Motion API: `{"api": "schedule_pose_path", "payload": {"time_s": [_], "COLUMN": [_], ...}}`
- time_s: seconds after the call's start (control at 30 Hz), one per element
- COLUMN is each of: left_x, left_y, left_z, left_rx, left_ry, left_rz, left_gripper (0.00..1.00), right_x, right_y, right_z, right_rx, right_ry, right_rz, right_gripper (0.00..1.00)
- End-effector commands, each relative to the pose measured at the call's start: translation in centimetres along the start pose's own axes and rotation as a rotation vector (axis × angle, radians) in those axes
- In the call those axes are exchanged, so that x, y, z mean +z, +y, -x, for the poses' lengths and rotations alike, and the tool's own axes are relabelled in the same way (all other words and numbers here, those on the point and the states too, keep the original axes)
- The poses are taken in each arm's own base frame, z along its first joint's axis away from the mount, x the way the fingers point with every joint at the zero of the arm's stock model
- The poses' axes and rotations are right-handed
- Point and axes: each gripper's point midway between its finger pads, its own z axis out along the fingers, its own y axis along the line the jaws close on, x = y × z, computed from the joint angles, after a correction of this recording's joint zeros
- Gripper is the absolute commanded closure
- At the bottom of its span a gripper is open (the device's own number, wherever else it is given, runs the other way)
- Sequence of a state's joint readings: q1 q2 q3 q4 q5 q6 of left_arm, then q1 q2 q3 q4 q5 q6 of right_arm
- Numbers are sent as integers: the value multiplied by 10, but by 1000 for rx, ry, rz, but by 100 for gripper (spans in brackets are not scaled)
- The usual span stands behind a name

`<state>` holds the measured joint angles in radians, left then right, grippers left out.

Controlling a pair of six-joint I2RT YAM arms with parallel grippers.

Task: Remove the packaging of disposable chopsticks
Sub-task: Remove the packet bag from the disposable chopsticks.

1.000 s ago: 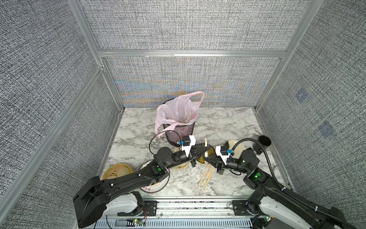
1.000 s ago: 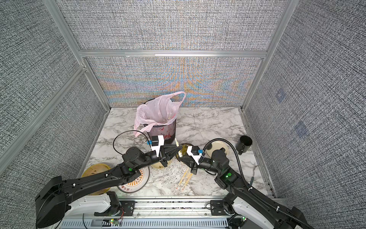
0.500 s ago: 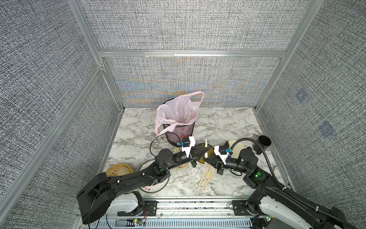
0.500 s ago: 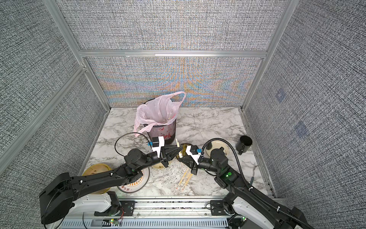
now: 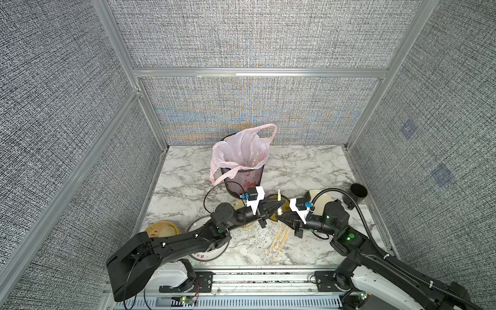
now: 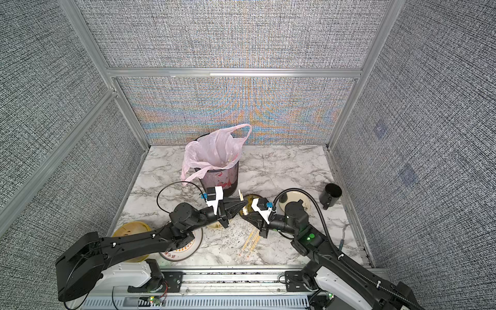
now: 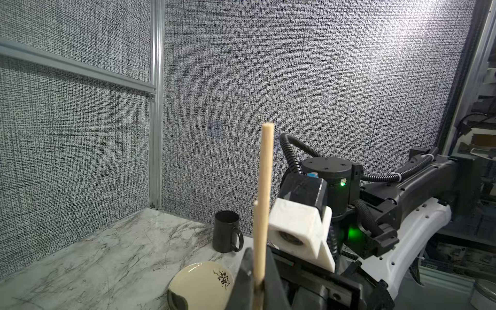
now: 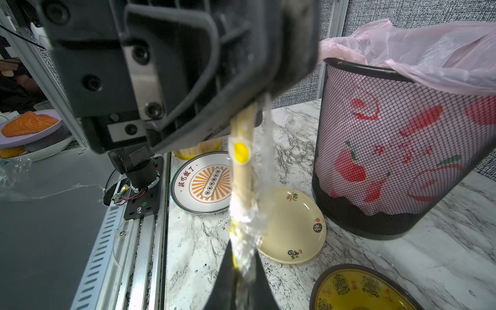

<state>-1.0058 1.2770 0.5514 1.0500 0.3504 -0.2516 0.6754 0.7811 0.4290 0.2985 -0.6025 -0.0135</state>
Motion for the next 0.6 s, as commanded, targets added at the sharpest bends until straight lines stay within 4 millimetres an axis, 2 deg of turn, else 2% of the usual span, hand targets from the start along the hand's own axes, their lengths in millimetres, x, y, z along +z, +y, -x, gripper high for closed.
{"api": "schedule_pose_path", "payload": {"time_s": [0.0, 0.13, 0.33, 0.4, 0.5, 0.57], "left_x": [-8, -9, -12, -12, -11, -11], "left_y": [0, -4, -3, -3, -4, 0], "left_z": [-68, -72, -71, -71, -71, -68], "left_rx": [-89, -102, -97, -97, -100, -102], "left_ry": [250, 259, 253, 255, 255, 249], "left_rz": [-11, -36, -22, -20, -27, -8], "left_gripper": [94, 89, 89, 94, 94, 100], "right_x": [-8, -9, -9, -8, -7, -4], "right_y": [5, 5, 5, 5, 3, 1], "right_z": [64, 64, 62, 61, 56, 48], "right_rx": [-133, -134, -132, -132, -121, -106], "right_ry": [-222, -224, -222, -219, -206, -182], "right_rz": [-3, -5, -3, -5, -7, -10], "right_gripper": [100, 100, 100, 100, 100, 100]}}
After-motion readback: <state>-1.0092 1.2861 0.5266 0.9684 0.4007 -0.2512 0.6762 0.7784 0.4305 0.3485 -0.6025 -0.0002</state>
